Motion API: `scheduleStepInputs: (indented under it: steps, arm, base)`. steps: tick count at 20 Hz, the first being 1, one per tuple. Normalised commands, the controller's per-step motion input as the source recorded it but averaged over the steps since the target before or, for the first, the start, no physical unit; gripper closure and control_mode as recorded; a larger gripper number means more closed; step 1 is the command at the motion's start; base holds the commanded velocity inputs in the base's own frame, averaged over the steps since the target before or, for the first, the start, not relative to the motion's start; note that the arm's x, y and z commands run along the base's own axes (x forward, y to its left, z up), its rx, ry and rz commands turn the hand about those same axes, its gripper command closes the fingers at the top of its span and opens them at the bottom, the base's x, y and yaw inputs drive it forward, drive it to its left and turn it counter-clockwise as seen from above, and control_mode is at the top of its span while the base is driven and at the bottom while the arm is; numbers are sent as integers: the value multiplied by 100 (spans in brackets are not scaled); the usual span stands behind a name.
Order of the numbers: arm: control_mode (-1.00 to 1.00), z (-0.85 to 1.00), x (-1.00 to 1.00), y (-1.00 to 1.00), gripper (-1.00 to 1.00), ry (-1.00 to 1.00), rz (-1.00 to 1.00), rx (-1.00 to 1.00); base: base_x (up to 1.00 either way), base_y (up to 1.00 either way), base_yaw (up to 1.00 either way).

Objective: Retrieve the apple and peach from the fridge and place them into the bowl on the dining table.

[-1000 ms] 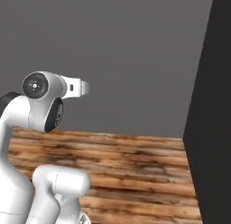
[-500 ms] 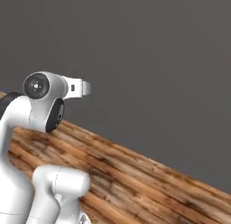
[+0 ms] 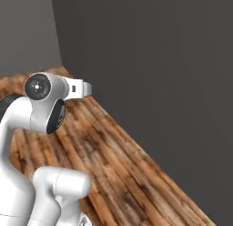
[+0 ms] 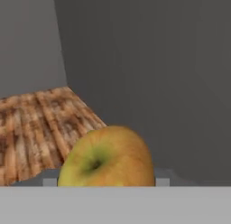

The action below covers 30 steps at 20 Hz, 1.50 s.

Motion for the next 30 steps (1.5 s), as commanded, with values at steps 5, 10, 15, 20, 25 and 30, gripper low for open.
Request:
scheduleStepInputs:
  steps: [5,10,15,20,25,30]
  arm:
    - [100,0,0,0,100,0,0,0]
    - [100,0,0,0,100,0,0,0]
    - [100,0,0,0,100,0,0,0]
    - [100,0,0,0,100,0,0,0]
    - [100,0,0,0,100,0,0,0]
    - [100,0,0,0,100,0,0,0]
  base:
    - [71,0,70]
    - [71,1,69]
    - [75,4,68]
    - [80,6,65]
    - [86,9,62]
    - [82,15,59]
